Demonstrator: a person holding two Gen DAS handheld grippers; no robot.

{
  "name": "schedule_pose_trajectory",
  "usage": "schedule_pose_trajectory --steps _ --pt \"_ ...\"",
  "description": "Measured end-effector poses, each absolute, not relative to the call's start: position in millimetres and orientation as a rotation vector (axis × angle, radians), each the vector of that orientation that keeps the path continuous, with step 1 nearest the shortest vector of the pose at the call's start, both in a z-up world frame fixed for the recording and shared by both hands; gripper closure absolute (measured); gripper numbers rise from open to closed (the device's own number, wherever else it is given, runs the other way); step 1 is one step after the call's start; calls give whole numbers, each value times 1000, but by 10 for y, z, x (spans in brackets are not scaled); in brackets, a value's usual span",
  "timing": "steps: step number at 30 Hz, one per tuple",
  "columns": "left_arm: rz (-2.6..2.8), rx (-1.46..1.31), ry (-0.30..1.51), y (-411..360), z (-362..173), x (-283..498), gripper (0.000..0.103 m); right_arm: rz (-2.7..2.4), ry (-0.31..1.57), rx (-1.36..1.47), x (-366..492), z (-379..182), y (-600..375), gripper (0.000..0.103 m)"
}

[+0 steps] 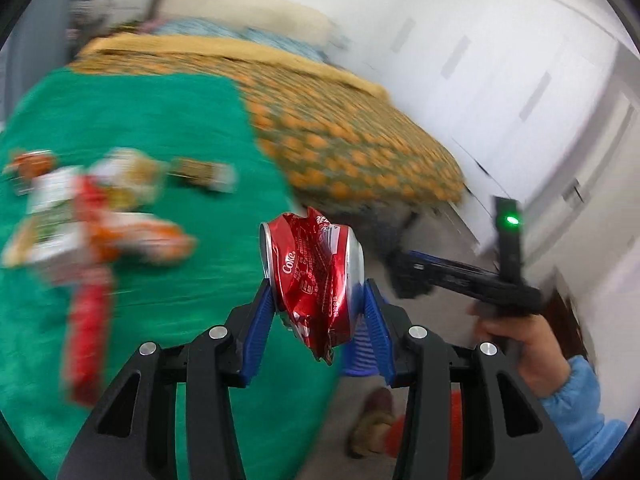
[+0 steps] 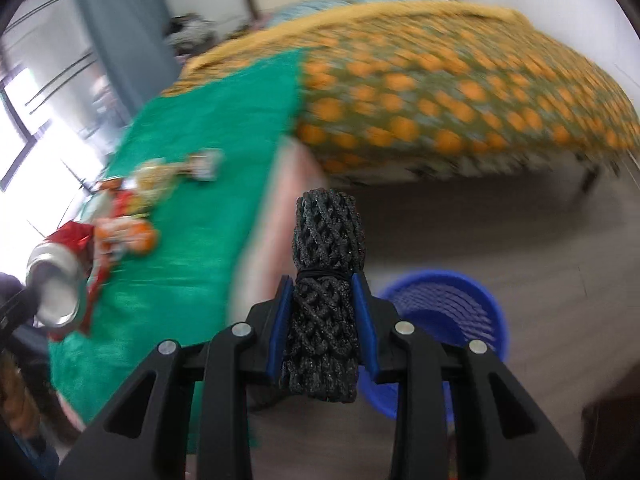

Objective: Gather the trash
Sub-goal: 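Carry both items to the blue wastebasket and open both tools to drop them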

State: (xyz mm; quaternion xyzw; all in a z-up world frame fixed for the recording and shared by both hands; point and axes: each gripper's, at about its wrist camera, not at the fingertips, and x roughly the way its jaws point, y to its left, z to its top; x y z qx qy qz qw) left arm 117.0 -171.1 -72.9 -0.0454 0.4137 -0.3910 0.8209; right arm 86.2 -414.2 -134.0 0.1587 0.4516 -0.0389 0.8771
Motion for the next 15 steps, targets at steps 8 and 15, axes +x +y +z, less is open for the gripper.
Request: schedule_pose_trajectory --steps 8,15 --pt "-923 62 1063 -3408 -1586 1157 57 -212 1045 458 671 -2048 -5133 73" --pt "-884 133 1166 -4133 -2445 1292 54 -234 1057 593 582 -2469 -5628 70"
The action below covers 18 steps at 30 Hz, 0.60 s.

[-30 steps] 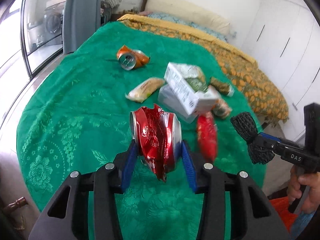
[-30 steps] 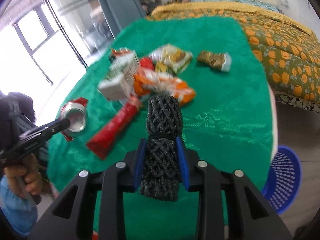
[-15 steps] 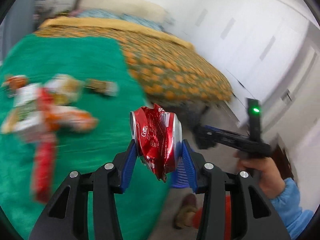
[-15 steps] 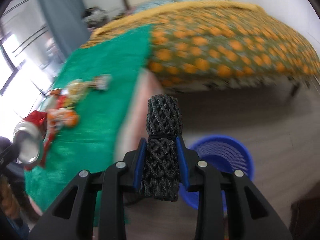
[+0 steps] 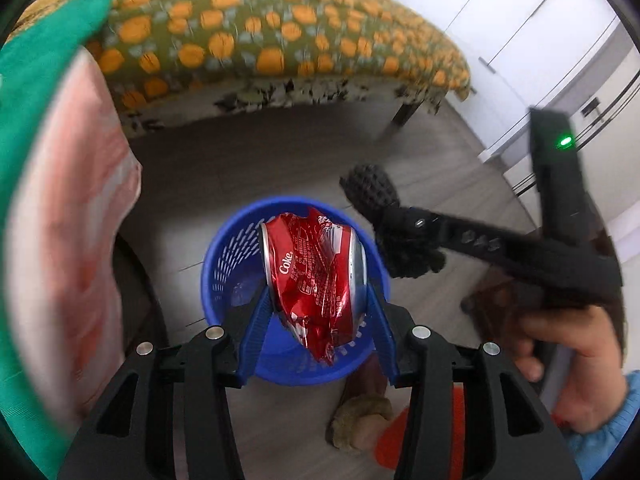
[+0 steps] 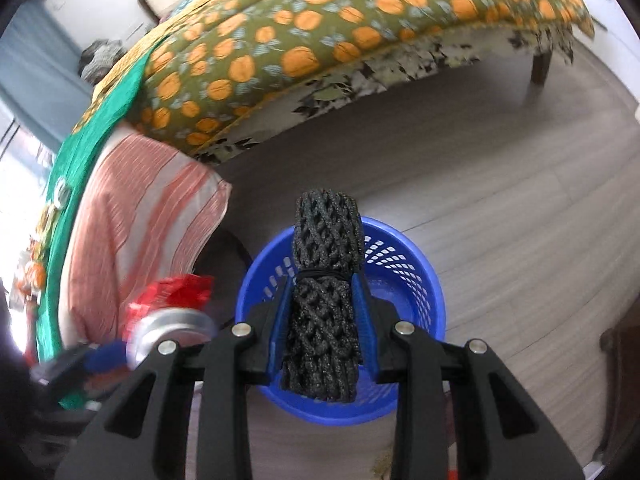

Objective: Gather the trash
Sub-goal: 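Carry both items to the blue wastebasket and open both tools to drop them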

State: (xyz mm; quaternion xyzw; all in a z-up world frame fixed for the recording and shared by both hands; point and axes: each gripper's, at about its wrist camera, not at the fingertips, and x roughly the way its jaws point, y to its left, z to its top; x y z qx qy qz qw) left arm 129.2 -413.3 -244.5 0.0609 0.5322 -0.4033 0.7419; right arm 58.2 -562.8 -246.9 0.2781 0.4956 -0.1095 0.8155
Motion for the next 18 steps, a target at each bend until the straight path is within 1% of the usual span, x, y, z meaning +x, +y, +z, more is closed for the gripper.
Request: schedule_pose_trajectory --steps 1,2,3,5,8,10,11,12,14,16,18 --pt "-879 142 1162 -4209 -2522 1305 53 -232 1058 607 581 -2504 -5649 68" --pt "-875 147 1158 -4267 -2599 1339 51 -225 1059 628 585 -2553 -5689 53" --pt "-872 148 1150 -4304 -2635 1323 41 -218 1058 656 587 -2595 -5736 33" --pt "-845 148 1144 -4390 -2758 1372 26 -244 1042 684 556 -2600 -5811 33" --pt "-841 123 1135 -4367 -2759 1382 25 -269 999 689 474 -2464 -5888 32" --pt "-858 107 1097 -4276 -2594 1297 18 -281 956 674 425 -2310 -5903 32" --pt "-868 105 1061 -4223 -2473 1233 13 -291 926 656 390 -2197 -5892 31" --pt "-875 106 1030 -4177 -2361 1174 9 -305 892 629 354 -2062 -5861 27" --pt "-885 106 950 -4035 -2090 1034 5 -329 823 569 268 -1776 -5740 23" --pt "-899 90 887 -3846 -1843 897 5 -342 753 508 193 -1517 -5600 20" --pt "-914 80 853 -3642 -1643 782 5 -351 687 447 143 -1293 -5432 15"
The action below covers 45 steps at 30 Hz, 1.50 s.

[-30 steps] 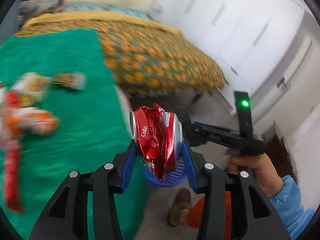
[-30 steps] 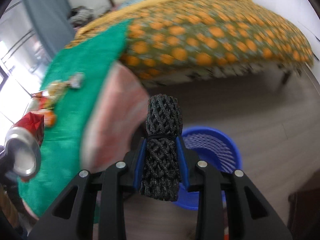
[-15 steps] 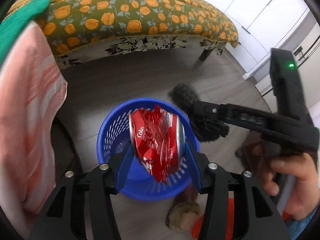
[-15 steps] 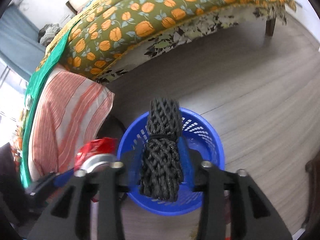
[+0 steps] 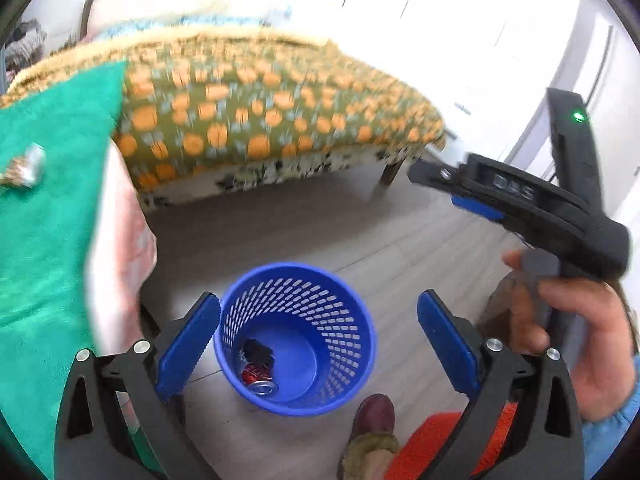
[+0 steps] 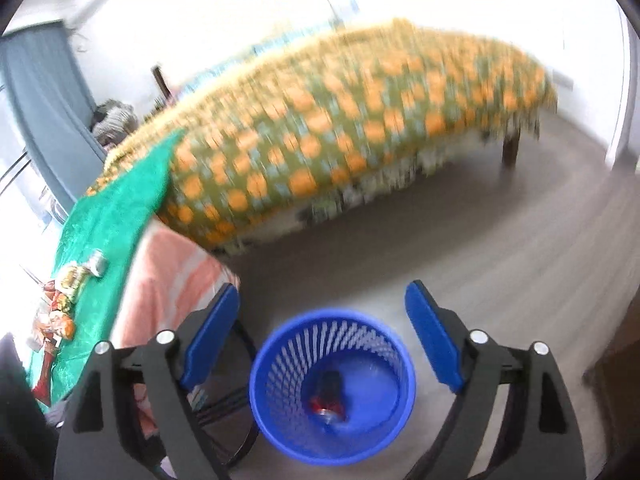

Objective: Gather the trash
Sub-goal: 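Carry both items to the blue wastebasket and open both tools to drop them, then move both tools back over the trash on the green cloth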

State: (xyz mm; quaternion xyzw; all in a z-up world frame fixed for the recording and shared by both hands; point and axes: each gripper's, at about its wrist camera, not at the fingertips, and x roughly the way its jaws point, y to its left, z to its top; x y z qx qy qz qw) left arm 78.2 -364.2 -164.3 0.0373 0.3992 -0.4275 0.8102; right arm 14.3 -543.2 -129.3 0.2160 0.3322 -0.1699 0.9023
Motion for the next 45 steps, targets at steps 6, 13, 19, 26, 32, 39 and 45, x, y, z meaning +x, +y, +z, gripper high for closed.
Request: schedule_pose_trajectory --steps 6,13,19,26,32,39,45 --pt "-928 57 823 -2840 -1380 449 5 -333 548 306 128 -946 -4759 13" --pt "-782 97 804 -1807 -1399 314 5 -176 589 254 358 -1047 -3833 13" --pt "-633 29 820 -968 -1474 516 5 2 610 131 469 -1153 -2876 13" --pt "-550 -12 833 -499 -1486 744 5 92 652 60 568 -1295 -2415 13" --pt "-512 1 817 -328 -1434 883 5 109 661 63 584 -1320 -2381 13" --pt "-500 -13 844 -207 -1476 1236 6 113 673 73 559 -1348 -2423 13" --pt "-544 24 940 -227 -1595 1602 6 112 674 74 546 -1347 -2437 13"
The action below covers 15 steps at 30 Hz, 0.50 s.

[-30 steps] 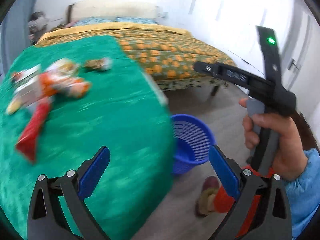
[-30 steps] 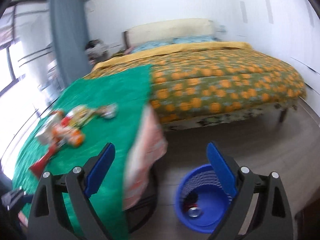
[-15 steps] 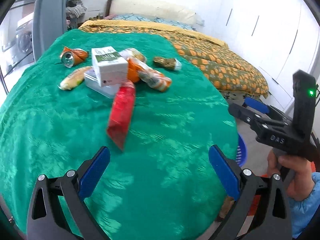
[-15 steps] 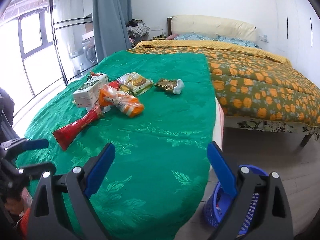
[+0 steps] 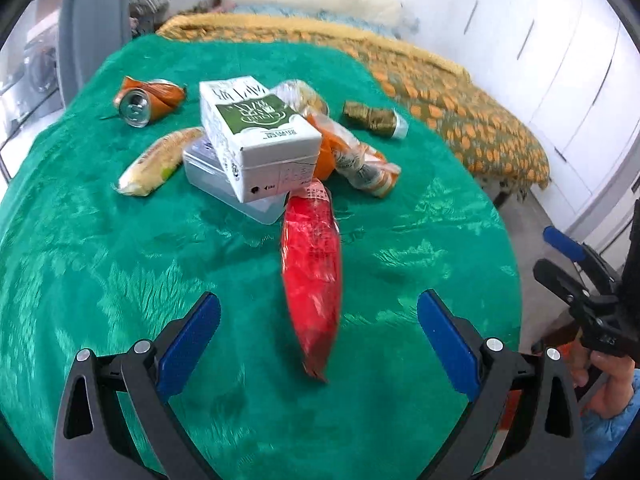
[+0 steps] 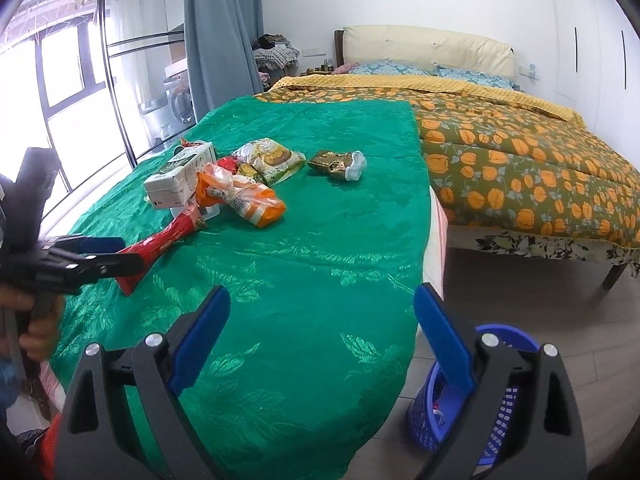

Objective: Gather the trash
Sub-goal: 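Move both tools back over the trash on the green cloth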

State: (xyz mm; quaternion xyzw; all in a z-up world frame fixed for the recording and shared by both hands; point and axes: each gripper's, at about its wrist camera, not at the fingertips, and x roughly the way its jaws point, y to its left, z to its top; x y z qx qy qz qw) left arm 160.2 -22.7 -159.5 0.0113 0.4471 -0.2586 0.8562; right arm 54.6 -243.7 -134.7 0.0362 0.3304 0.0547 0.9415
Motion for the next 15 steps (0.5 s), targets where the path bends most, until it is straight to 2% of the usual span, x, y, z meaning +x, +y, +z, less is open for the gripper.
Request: schedule_pose_trajectory --steps 7,13,15 --pt "-576 152 958 -397 -1602 1783 13 122 679 66 566 -1358 -2410 13" --pt "-559 150 979 -449 -1659 1891 19 125 683 63 583 -1368 -2397 13" --pt "-553 155 986 -466 -1689 1893 26 123 683 63 585 -1372 -2393 13"
